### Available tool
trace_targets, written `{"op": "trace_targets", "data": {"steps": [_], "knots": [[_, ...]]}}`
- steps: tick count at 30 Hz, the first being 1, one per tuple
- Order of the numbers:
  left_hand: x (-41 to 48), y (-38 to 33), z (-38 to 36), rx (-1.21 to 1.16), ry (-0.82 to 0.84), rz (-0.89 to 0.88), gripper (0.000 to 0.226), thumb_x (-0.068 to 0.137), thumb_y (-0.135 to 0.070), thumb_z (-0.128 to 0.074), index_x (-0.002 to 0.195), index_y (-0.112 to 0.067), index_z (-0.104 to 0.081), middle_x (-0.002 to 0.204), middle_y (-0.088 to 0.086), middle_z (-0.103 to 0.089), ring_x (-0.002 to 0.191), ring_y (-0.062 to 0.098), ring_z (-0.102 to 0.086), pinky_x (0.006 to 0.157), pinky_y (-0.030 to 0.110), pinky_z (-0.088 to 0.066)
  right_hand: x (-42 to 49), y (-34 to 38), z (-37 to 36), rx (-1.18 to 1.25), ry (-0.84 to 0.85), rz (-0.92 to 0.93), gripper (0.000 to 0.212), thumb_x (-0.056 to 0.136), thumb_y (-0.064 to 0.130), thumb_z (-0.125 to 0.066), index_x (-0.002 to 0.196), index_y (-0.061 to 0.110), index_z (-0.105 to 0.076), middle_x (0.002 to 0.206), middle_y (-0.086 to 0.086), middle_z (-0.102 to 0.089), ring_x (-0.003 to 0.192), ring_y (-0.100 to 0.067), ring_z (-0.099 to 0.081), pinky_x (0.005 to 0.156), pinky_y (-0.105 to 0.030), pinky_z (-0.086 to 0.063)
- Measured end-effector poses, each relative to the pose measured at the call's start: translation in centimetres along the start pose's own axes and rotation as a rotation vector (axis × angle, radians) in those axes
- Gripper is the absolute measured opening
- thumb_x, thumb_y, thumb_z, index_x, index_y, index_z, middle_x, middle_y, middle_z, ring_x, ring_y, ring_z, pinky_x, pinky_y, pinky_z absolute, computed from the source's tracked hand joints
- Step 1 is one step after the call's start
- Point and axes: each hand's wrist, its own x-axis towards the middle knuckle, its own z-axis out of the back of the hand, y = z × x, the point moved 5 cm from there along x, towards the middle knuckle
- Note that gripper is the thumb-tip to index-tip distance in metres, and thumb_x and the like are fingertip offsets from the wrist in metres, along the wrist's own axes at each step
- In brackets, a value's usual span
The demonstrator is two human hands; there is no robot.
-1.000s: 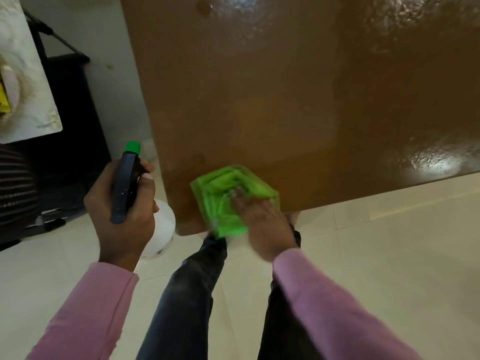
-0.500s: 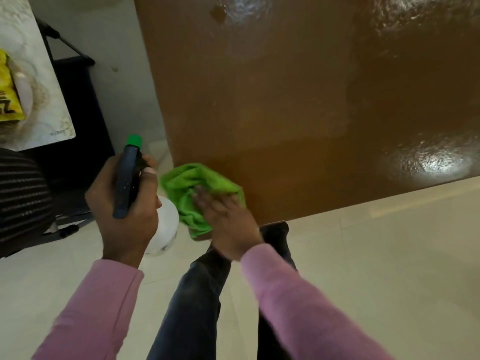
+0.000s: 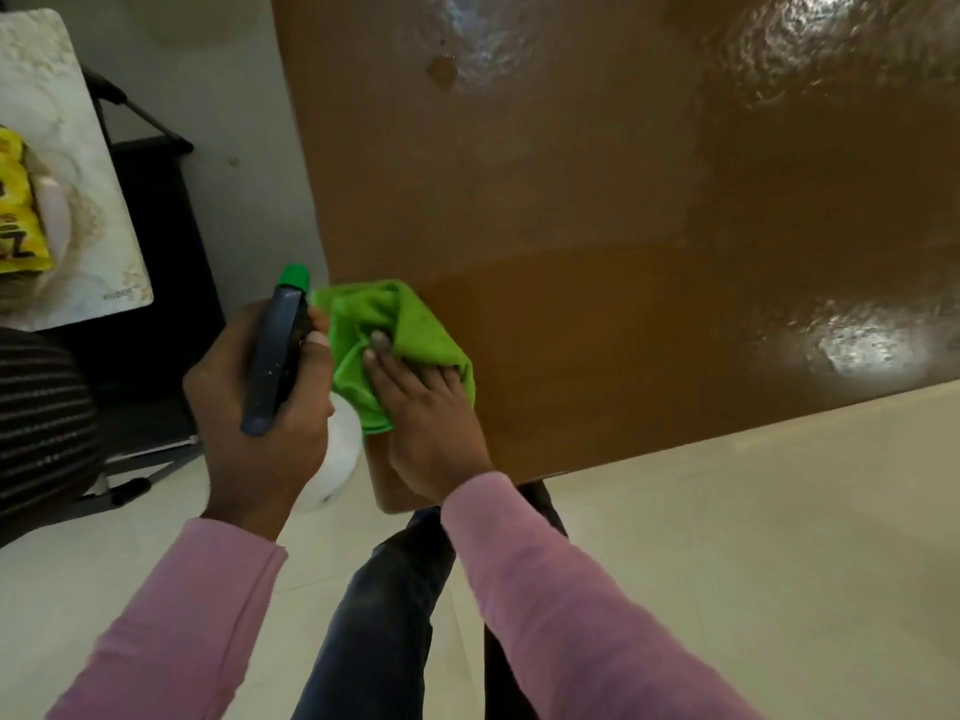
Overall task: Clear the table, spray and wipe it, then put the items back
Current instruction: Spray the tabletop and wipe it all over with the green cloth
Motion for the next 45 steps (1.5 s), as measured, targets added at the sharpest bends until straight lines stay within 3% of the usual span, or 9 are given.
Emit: {"op": "trace_targets", "data": {"steps": [3,10,15,18,27,32,35,41,45], "knots": [[0.3,-0.4,-0.2,0.027,0.037,-0.045,0.018,0.095,-0.031,-0.056,0.104,-0.016,-0.061,0.080,-0.010,-0.062,0.064,0.006,-0.060,0.064,0.017,-0.050,-0.7,-7.6,4.7,-0.117,-0.013,0.018,0.073,0.078,0.015,-0.040,0.150,0.021,-0.025,0.158,0.001,-0.021,0.147,-0.025,-0.011,0.119,-0.043,-0.006],[0.3,-0.3,-1.7,0.042,0.078,-0.026,0.025,0.094,-0.028,-0.056,0.106,-0.007,-0.059,0.077,0.004,-0.060,0.067,0.013,-0.062,0.068,0.013,-0.051,1.4,-20.3,14.1,0.008,-0.409,-0.814,0.064,0.081,0.003,-0.044,0.144,0.003,-0.033,0.160,-0.008,-0.009,0.146,-0.037,-0.002,0.118,-0.048,-0.002],[0.7,-0.6,-3.0,0.067,0.063,0.010,0.025,0.091,-0.028,-0.057,0.103,-0.006,-0.061,0.071,0.004,-0.060,0.060,0.011,-0.061,0.062,0.011,-0.047,6.0,-1.7,4.0,0.033,-0.003,-0.004,0.071,0.080,0.034,-0.021,0.148,0.017,-0.029,0.159,-0.001,-0.020,0.146,-0.028,-0.010,0.117,-0.043,-0.001],[1.5,-0.8,-3.1,0.079,0.016,0.017,0.019,0.092,-0.030,-0.057,0.103,-0.015,-0.062,0.075,-0.001,-0.063,0.061,0.012,-0.061,0.063,0.015,-0.049,5.3,-5.0,5.7,-0.077,0.086,0.175,0.069,0.084,0.026,-0.042,0.150,0.022,-0.025,0.159,0.003,-0.018,0.144,-0.027,-0.019,0.115,-0.041,-0.007],[5.4,-2.2,-6.6,-0.004,-0.040,0.024,0.027,0.096,-0.028,-0.057,0.107,-0.003,-0.059,0.091,-0.014,-0.064,0.061,0.010,-0.061,0.059,0.012,-0.049,5.4,-22.0,16.9,0.081,-0.383,-0.802,0.070,0.080,0.001,-0.047,0.147,0.003,-0.026,0.160,-0.011,-0.006,0.146,-0.038,-0.001,0.117,-0.043,0.000],[7.0,-3.1,-7.9,0.042,-0.084,0.040,0.025,0.094,-0.035,-0.058,0.106,-0.013,-0.062,0.086,-0.004,-0.065,0.063,0.024,-0.062,0.061,0.033,-0.052,9.5,-6.2,8.6,0.078,-0.049,-0.109,0.068,0.083,0.028,-0.033,0.150,0.019,-0.024,0.160,0.000,-0.015,0.147,-0.028,-0.002,0.118,-0.045,0.000],[7.4,-3.3,-7.7,0.071,-0.124,0.063,0.022,0.094,-0.032,-0.058,0.104,-0.013,-0.061,0.083,-0.004,-0.064,0.058,0.024,-0.059,0.057,0.034,-0.050,9.2,-9.0,9.9,-0.063,0.072,0.123,0.071,0.082,0.022,-0.047,0.150,0.023,-0.026,0.159,0.004,-0.020,0.143,-0.027,-0.021,0.116,-0.042,-0.008],[7.8,-3.4,-9.3,0.074,-0.127,0.072,0.026,0.095,-0.033,-0.057,0.110,-0.012,-0.059,0.087,-0.008,-0.063,0.066,0.017,-0.062,0.063,0.017,-0.052,8.5,-28.3,22.6,-0.132,-0.229,-0.527,0.077,0.080,0.004,-0.046,0.151,0.011,-0.019,0.160,-0.009,-0.011,0.147,-0.035,-0.005,0.119,-0.045,-0.005],[8.2,-3.0,-11.1,0.016,-0.141,0.147,0.028,0.094,-0.034,-0.057,0.108,-0.010,-0.061,0.090,-0.011,-0.064,0.065,0.019,-0.062,0.061,0.026,-0.053,12.2,-24.6,20.9,0.024,-0.353,-0.750,0.079,0.079,0.004,-0.047,0.151,0.008,-0.014,0.161,-0.007,-0.003,0.146,-0.037,0.003,0.118,-0.045,0.000]]}}
